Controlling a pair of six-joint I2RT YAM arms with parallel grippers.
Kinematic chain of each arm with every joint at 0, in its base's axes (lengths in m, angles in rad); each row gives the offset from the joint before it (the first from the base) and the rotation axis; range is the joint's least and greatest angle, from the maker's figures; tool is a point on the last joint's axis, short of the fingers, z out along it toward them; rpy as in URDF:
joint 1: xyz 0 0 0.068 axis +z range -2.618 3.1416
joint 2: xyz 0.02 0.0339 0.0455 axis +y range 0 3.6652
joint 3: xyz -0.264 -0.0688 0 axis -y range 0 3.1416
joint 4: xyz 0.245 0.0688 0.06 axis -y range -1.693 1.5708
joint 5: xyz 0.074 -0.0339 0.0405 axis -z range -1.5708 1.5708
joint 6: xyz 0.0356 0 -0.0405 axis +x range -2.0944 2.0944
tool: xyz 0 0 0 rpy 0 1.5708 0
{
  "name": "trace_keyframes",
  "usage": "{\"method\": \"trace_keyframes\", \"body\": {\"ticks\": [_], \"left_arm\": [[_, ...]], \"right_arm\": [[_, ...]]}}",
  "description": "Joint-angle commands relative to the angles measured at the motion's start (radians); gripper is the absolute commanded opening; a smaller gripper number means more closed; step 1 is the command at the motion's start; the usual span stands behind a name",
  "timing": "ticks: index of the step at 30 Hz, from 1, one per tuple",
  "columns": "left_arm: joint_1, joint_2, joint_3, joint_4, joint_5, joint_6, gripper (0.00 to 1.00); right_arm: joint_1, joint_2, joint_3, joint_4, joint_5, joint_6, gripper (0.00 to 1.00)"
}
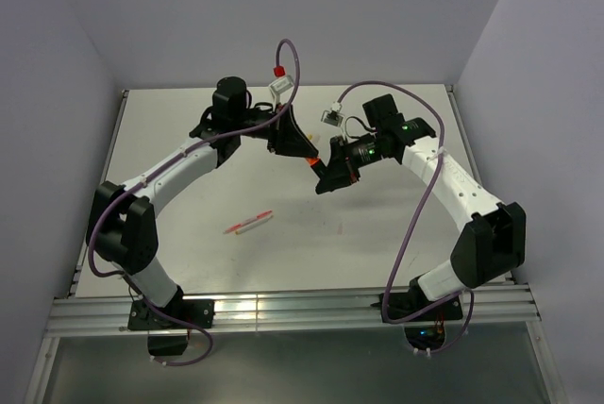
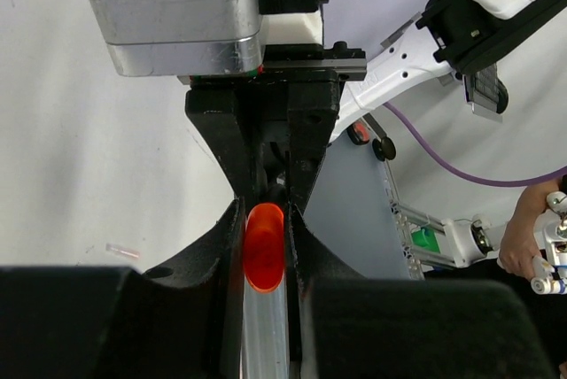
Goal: Insert the pens into the pen caps
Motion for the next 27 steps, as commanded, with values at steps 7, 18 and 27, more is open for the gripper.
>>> {"method": "trace_keyframes", "body": {"ticks": [7, 18, 27], "left_arm": [[-0.082, 0.010, 0.046, 0.055, 0.102, -0.019, 0.08], [-0.066, 0.073, 0.311, -0.598, 0.062, 0.467, 0.32], [0.094, -0.032, 0.226, -0.279, 0.045, 0.223, 0.58]], "right_arm": [[0.008, 0.052, 0.152, 0.073, 0.009, -0.077, 0.00], [0.007, 0.044, 0.166, 0.091, 0.026, -0.145, 0.00], [0.008, 0.032, 0.141, 0.106, 0.023, -0.143, 0.00]]}}
